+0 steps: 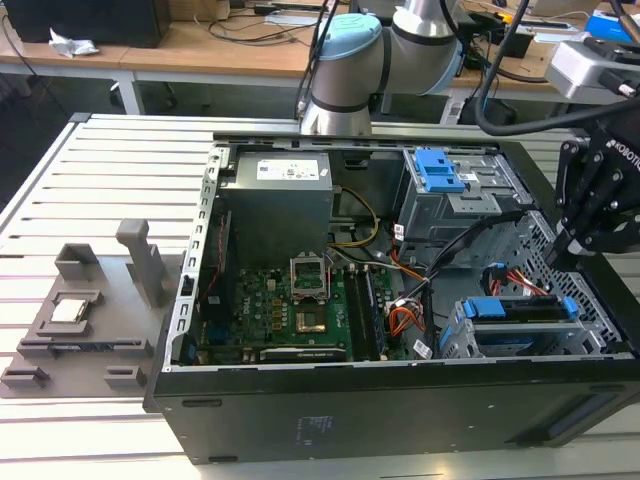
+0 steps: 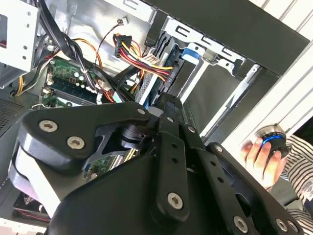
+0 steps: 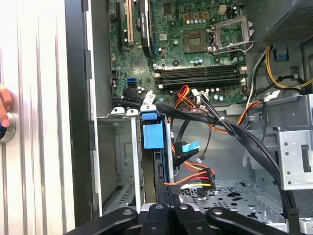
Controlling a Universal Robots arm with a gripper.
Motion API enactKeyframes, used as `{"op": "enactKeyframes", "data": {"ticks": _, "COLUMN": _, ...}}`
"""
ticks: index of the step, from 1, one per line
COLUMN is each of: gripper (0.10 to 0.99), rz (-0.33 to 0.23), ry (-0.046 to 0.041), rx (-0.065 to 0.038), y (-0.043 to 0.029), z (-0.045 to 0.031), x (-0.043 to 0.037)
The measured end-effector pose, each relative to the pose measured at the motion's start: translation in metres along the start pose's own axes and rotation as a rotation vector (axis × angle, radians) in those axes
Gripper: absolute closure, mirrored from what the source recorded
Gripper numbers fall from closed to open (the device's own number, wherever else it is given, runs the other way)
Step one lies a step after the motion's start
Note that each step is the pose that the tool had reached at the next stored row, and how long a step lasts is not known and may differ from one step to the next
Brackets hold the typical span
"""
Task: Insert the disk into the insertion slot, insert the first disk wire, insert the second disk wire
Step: 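Insert the first disk wire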
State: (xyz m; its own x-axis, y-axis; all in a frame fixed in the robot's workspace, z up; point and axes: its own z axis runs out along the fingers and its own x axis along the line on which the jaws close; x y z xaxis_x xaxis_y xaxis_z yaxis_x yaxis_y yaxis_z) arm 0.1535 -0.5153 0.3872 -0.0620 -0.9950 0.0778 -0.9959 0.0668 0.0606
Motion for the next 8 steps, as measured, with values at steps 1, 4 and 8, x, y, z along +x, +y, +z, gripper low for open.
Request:
{"op": "enactKeyframes", "data": {"ticks": 1, "gripper": 0.980, "rz": 0.000, "ry": -0.0001, "rx": 0.000, "y": 0.0000, "z": -0.0003, "x": 0.0000}}
{"op": "enactKeyframes", "data": {"ticks": 4, "gripper": 0.980, "rz": 0.000, "ry": 0.0000, "rx": 0.000, "y": 0.0000, "z": -0.0004, "x": 0.0000}}
{"op": "enactKeyframes", "data": {"ticks": 8, "gripper": 0.980, "rz": 0.000, "ry": 0.0000, "rx": 0.000, "y": 0.0000, "z": -0.0004, "x": 0.0000}}
